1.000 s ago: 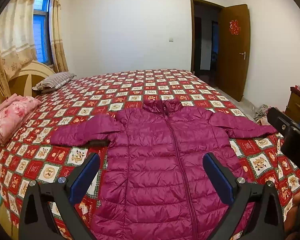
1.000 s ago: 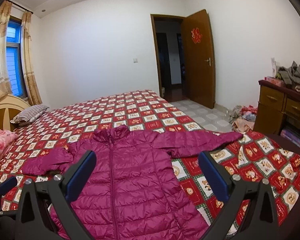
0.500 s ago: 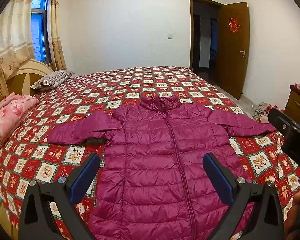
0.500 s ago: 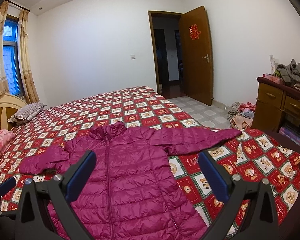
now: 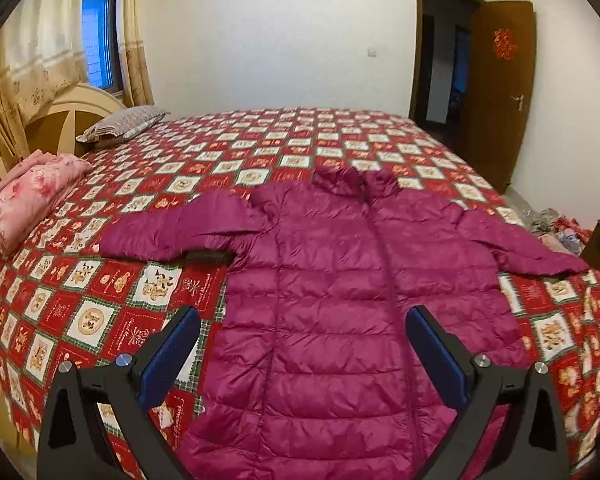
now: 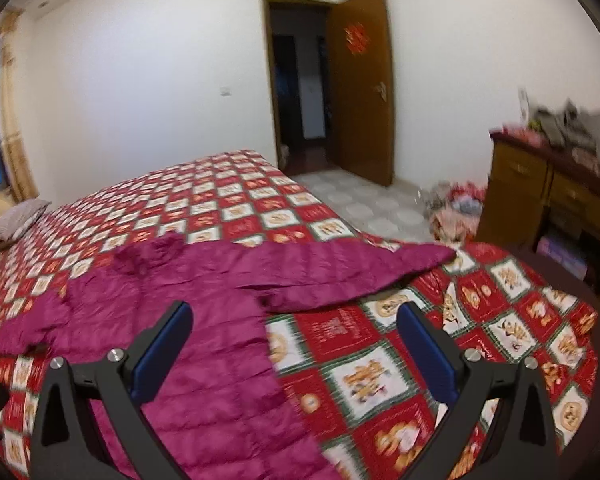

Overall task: Fold large clothes
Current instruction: 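Grasp the jacket sleeve with the right gripper and lift it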

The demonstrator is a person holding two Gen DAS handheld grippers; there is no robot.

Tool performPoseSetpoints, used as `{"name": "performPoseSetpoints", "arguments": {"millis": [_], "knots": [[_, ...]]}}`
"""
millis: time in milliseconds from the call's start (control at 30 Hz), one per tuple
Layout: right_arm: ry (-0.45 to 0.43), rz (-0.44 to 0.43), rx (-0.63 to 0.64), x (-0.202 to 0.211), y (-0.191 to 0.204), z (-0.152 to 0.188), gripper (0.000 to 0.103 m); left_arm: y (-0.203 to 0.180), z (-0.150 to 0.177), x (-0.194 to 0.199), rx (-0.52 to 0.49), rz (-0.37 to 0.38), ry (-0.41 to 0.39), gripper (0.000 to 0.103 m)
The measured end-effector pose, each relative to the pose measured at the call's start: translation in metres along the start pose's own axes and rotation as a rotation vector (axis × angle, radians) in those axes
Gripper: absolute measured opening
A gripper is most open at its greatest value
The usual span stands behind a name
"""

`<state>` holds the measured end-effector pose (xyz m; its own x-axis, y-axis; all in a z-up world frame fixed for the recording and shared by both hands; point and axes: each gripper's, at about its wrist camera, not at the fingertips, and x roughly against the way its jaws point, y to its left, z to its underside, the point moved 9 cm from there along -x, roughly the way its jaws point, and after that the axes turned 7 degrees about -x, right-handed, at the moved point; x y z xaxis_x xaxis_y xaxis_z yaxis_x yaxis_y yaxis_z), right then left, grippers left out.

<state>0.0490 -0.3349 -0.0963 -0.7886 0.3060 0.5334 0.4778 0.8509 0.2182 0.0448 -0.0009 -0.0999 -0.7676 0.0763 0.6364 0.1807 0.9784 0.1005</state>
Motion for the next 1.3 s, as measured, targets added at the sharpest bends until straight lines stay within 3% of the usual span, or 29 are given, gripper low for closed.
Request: {"name": "performPoseSetpoints", "arguments": {"millis": [133, 300, 400, 533, 667, 700, 733, 800, 867, 967, 1067, 1200, 1300], "knots": [[0.072, 0.06, -0.162, -0.063, -0.075, -0.021, 0.103, 0.015, 0.001, -0.027, -0.006, -0.049, 0.031, 0.102], [0.147, 0.163, -0.372, -0.133, -0.16, -0.032, 0.092, 0.047, -0.002, -0.065, 0.06, -0.107, 0.049, 0.102], [0.188, 0.188, -0.51, -0.169, -0.193, -0.028, 0.091, 0.064, -0.004, -0.092, 0.066, -0.163, 0.06, 0.102], [0.222, 0.219, -0.557, -0.202, -0.206, -0.024, 0.086, 0.081, -0.01, -0.123, 0.049, -0.224, 0.063, 0.102], [0.234, 0.287, -0.525, -0.222, -0.21, -0.024, 0.068, 0.095, -0.008, -0.155, 0.051, -0.258, 0.085, 0.102], [0.23, 0.305, -0.501, -0.224, -0.211, -0.026, 0.054, 0.097, -0.007, -0.16, 0.057, -0.257, 0.092, 0.102], [0.239, 0.323, -0.479, -0.225, -0.212, -0.025, 0.047, 0.099, -0.004, -0.167, 0.065, -0.246, 0.104, 0.102], [0.239, 0.376, -0.421, -0.227, -0.216, -0.026, 0.015, 0.101, 0.004, -0.18, 0.085, -0.216, 0.123, 0.102], [0.241, 0.368, -0.389, -0.233, -0.218, -0.026, 0.012, 0.105, 0.012, -0.189, 0.101, -0.222, 0.133, 0.102], [0.219, 0.335, -0.367, -0.228, -0.212, -0.03, 0.009, 0.106, 0.027, -0.202, 0.097, -0.241, 0.144, 0.102], [0.137, 0.265, -0.302, -0.208, -0.183, -0.052, 0.008, 0.103, 0.041, -0.213, 0.122, -0.2, 0.168, 0.102], [0.036, 0.131, -0.154, -0.167, -0.106, -0.086, 0.008, 0.109, 0.048, -0.221, 0.204, -0.123, 0.186, 0.102], [0.001, 0.025, -0.047, -0.142, -0.039, -0.093, 0.008, 0.109, 0.048, -0.221, 0.221, -0.105, 0.176, 0.102]]}}
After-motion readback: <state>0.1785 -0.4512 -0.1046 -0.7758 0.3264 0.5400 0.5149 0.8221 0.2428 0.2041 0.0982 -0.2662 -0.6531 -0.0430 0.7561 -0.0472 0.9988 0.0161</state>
